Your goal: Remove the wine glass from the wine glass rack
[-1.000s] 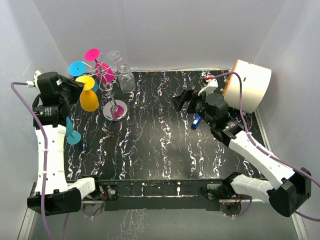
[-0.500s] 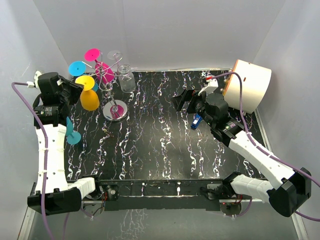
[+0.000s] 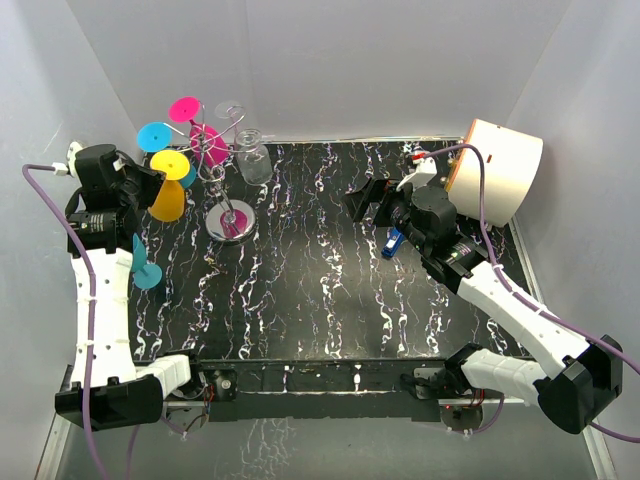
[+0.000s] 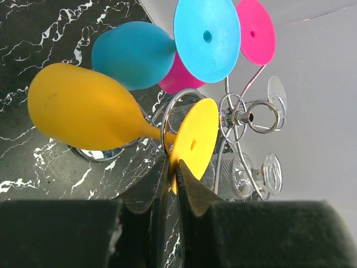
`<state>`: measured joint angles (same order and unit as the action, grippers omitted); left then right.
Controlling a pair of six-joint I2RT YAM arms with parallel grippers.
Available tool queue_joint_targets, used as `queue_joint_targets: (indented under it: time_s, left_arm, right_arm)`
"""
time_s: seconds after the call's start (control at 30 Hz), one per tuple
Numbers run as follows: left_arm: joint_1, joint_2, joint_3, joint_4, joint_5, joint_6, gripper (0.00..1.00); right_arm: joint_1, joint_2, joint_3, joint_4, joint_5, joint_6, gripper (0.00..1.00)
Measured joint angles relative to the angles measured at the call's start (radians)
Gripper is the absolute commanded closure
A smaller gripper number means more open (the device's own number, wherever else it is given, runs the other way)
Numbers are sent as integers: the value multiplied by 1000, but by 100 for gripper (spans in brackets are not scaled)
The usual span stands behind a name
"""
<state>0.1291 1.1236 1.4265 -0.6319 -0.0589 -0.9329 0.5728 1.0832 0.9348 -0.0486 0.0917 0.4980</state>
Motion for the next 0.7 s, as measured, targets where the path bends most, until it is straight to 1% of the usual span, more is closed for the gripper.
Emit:
queue_joint_targets:
  time_s: [0.2,0.7]
  left_arm:
    - [1,-5,0,7,-2,-13,100]
    - [20,-15,11,19,31,-78,100]
  right_arm:
    - [0,0,0,0,6,0,2]
    - [-5,0,0,0,14,0,2]
